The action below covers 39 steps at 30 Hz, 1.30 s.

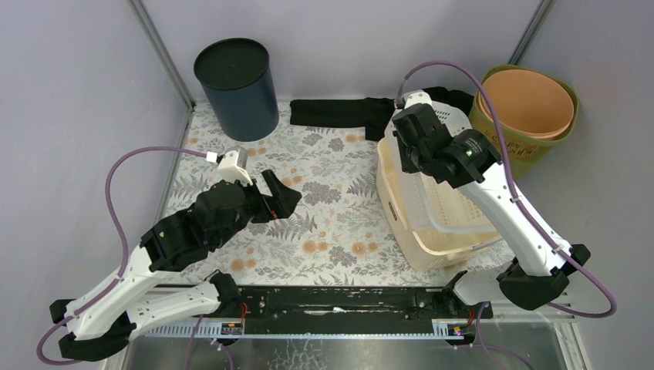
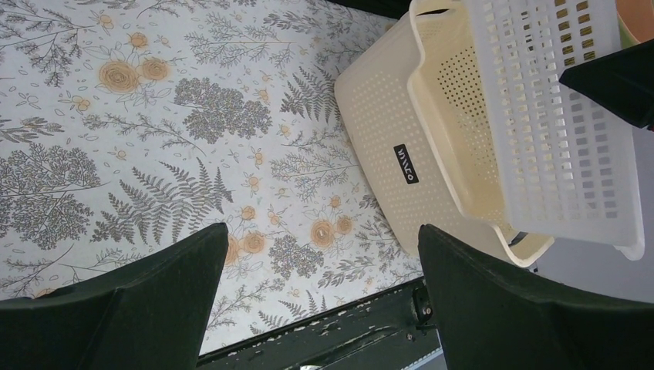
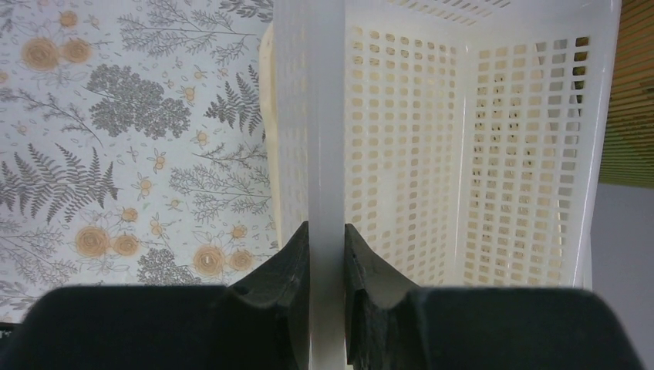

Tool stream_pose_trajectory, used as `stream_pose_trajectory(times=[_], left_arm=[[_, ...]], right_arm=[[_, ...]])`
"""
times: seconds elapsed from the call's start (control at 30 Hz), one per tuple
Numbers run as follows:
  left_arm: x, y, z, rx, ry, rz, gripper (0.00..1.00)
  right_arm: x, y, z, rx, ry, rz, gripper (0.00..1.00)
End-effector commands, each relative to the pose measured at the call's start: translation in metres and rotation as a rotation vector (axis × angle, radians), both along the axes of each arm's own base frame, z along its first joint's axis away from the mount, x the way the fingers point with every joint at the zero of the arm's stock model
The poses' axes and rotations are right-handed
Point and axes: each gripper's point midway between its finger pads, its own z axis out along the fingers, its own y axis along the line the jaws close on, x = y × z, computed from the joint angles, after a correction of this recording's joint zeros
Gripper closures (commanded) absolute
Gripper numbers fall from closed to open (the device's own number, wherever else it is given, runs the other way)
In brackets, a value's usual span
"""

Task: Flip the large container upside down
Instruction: Pick up the container from the center of the board, then position the container upside down at the corner of the board.

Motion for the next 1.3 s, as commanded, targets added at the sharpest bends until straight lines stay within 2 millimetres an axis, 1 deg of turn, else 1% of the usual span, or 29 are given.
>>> stream_pose_trajectory(times=[0.0,0.13,0.17,0.3,0.43,0.5,0.6,0.83,0.93,1.1,1.27], left_arm=[[0.003,-0.004,0.022,-0.057,-0.051,-0.008,0.00],[0.002,-0.004,0.022,-0.060,-0.052,-0.010,0.00],[0.002,-0.004,0.022,-0.059,-0.051,-0.010,0.00],[0.002,-0.005,0.024,-0.061,-0.053,-0.016,0.00],[0.000,-0.004,0.023,-0.064,-0.055,-0.023,0.00],[-0.004,-0.003,0.023,-0.079,-0.065,-0.037,0.00],[-0.009,-0.001,0.019,-0.097,-0.072,-0.059,0.00],[-0.014,-0.004,-0.009,-0.084,-0.027,-0.077,0.00],[-0.014,-0.005,-0.015,-0.083,-0.014,-0.074,0.00],[-0.015,-0.005,-0.018,-0.084,-0.010,-0.075,0.00],[-0.015,-0.003,-0.013,-0.099,-0.024,-0.069,0.00]], right_arm=[[0.003,0.001,0.031,0.041,-0.077,0.025,0.93],[0.003,0.006,0.044,0.074,-0.099,0.043,0.93],[0.002,0.012,0.047,0.101,-0.095,0.067,0.92],[-0.001,0.021,0.051,0.134,-0.082,0.106,0.92],[-0.002,0.027,0.046,0.149,-0.061,0.131,0.92],[-0.003,0.029,0.042,0.149,-0.050,0.136,0.92],[-0.005,0.030,0.038,0.155,-0.043,0.143,0.92],[-0.007,0.031,0.026,0.161,-0.026,0.150,0.92],[-0.007,0.032,0.020,0.156,-0.019,0.152,0.92],[-0.008,0.031,0.015,0.151,-0.013,0.152,0.92],[-0.007,0.032,0.018,0.154,-0.022,0.155,0.92]])
